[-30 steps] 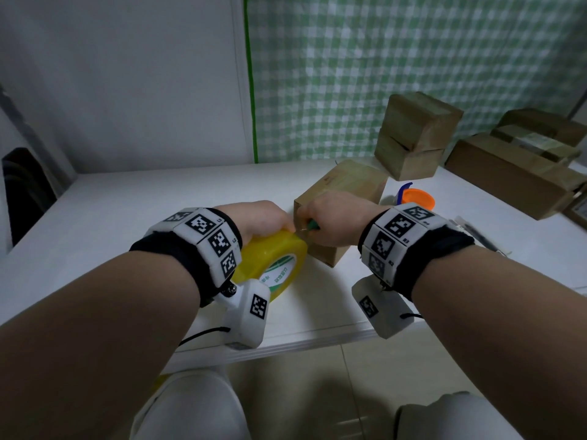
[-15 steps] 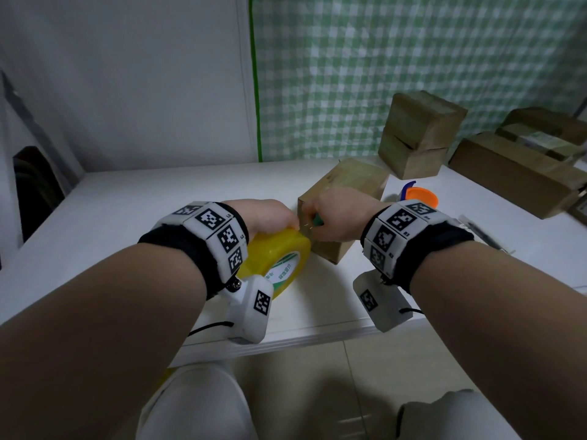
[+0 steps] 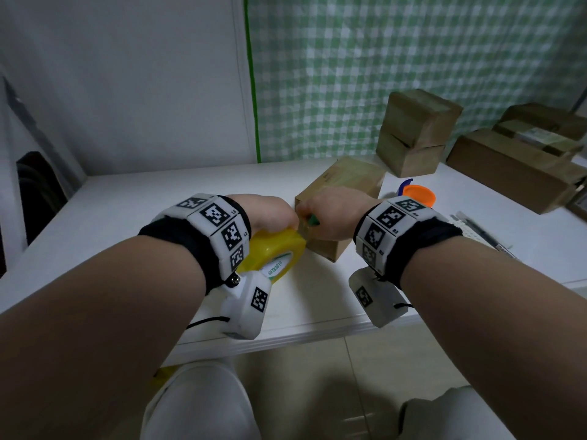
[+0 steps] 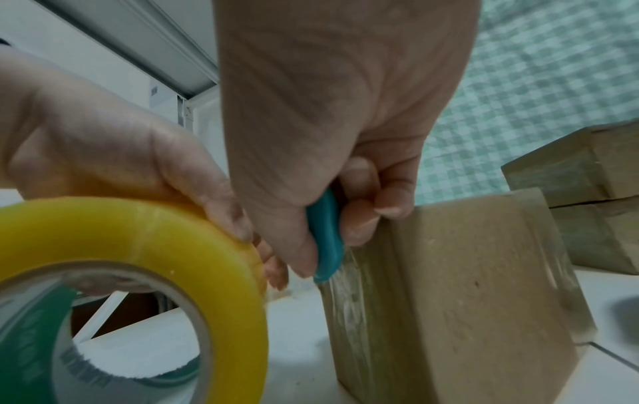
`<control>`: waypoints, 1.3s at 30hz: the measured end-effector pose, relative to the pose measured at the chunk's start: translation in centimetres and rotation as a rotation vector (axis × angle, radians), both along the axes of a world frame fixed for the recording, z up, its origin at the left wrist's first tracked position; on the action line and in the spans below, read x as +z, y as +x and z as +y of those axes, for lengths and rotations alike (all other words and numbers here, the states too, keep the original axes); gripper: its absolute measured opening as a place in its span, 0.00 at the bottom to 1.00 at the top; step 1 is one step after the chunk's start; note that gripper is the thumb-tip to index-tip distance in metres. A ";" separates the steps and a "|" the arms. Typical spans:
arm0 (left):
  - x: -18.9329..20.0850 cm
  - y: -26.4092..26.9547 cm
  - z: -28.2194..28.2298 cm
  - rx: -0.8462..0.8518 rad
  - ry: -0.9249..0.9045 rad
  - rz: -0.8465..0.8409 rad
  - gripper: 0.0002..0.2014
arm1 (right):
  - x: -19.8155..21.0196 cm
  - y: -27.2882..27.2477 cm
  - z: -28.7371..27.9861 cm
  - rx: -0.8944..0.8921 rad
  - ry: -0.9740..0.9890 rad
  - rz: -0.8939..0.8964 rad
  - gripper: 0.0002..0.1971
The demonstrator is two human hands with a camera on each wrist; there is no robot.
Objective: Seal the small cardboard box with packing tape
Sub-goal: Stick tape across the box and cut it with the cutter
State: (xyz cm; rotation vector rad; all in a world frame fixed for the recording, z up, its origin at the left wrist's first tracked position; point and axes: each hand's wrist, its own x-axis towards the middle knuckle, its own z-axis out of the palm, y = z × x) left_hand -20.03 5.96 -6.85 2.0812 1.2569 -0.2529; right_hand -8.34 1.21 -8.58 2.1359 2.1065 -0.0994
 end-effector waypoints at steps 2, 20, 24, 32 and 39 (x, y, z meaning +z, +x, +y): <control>-0.1 0.3 -0.2 -0.040 0.030 0.033 0.11 | 0.0 0.0 0.0 -0.009 -0.013 0.000 0.15; -0.8 0.6 0.4 -0.126 0.111 0.117 0.17 | 0.5 1.1 -1.0 -0.098 0.023 0.240 0.09; -0.8 0.4 0.5 -0.123 0.114 0.126 0.17 | 0.0 1.0 -0.7 -0.101 0.036 0.161 0.11; -0.8 0.4 0.5 -0.104 0.086 0.084 0.17 | 0.1 1.7 -0.7 -0.194 0.066 0.411 0.04; -0.9 0.3 0.7 -0.079 0.064 0.069 0.17 | 0.2 1.0 -0.6 -0.194 0.027 0.265 0.11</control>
